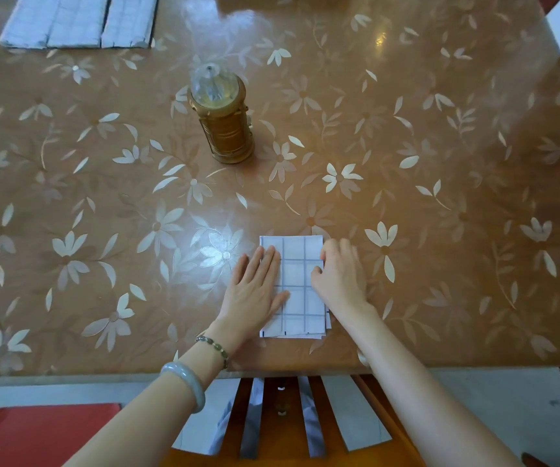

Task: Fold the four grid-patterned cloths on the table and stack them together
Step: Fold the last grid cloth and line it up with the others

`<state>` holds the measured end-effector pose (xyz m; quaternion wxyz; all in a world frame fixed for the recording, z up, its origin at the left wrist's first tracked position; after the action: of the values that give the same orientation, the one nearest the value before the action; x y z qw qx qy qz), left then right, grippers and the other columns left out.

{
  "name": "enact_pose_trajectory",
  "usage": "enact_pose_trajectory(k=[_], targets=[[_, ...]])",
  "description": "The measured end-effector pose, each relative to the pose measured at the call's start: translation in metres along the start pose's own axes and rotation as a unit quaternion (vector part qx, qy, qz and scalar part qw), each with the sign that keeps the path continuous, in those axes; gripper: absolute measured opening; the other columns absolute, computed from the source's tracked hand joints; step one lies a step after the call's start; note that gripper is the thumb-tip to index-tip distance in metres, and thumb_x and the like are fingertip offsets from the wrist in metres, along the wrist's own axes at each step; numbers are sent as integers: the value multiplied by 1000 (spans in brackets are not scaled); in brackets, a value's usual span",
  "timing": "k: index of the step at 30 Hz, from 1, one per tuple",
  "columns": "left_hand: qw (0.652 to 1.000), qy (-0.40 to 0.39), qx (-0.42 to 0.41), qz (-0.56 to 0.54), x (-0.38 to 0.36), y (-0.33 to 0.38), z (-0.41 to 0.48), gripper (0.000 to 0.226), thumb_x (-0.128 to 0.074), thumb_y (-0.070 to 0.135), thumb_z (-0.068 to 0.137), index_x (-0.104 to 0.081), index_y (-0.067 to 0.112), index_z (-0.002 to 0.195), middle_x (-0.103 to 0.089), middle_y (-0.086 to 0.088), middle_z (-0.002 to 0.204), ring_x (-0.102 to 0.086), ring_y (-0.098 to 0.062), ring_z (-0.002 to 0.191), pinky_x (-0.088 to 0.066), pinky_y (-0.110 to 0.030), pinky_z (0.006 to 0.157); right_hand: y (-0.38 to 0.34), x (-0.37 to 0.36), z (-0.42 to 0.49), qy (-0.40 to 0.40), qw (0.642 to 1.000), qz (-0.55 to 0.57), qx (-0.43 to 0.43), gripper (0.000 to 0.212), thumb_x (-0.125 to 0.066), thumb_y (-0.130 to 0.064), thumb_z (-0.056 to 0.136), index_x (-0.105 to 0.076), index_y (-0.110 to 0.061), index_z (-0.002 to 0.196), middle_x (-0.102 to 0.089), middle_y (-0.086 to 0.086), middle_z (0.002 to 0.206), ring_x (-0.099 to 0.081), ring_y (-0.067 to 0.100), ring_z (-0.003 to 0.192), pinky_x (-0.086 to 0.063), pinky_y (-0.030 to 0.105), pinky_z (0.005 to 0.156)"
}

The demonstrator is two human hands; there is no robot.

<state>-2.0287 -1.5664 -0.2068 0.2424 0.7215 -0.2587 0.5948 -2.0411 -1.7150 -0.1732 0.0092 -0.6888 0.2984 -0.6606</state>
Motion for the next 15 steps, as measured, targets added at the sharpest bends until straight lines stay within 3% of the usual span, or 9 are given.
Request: enact_pose_trajectory(k=[2,5,8,11,15], targets=[[1000,0,-3,5,-1,0,0,69,-30,50,94,-44,1,140,-46,-14,145,-41,-30,136,-23,-46,111,-33,0,-5,48,989,-30,136,21,-65,2,71,-58,-5,90,-57,10,95,-56,30,92,-43,35,78],[1000,6,-5,18,-1,2,-1,69,-29,51,94,-46,1,139,-47,-14,144,-41,-29,136,-23,-46,111,-48,-30,-13,2,971,-40,234,34,-63,-4,79,-61,2,112,-60,18,117,-57,35,113,-47,42,95],[1000,9,-9,9,-1,0,-1,71,-28,53,94,-43,2,141,-43,-13,147,-39,-28,138,-20,-46,112,-31,-50,-15,-53,969,-93,223,46,-43,-23,91,-51,-1,131,-50,17,138,-45,33,130,-38,47,107],[999,-2,-34,-23,1,-6,-1,70,-24,55,97,-40,5,143,-39,-10,150,-34,-24,140,-14,-43,115,-19,-54,-14,-67,965,-146,208,53,-35,-35,93,-47,-8,137,-43,15,144,-39,31,135,-24,47,111],[995,11,-95,-41,12,-17,13,53,-27,38,101,-55,6,132,-55,-9,138,-51,-23,129,-20,-40,115,-13,-57,-14,-76,959,-189,196,59,-30,-42,94,-38,-12,144,-36,13,150,-33,28,139,-15,51,112]])
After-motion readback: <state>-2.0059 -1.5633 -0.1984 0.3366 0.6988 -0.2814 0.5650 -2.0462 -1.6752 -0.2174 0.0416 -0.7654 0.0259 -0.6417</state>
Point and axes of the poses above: each hand's wrist, its own z-axis towards the middle knuckle, its own x-axis out of the back of the hand, y = z × x, the point moved 10 cm from there along z, towards the middle knuckle
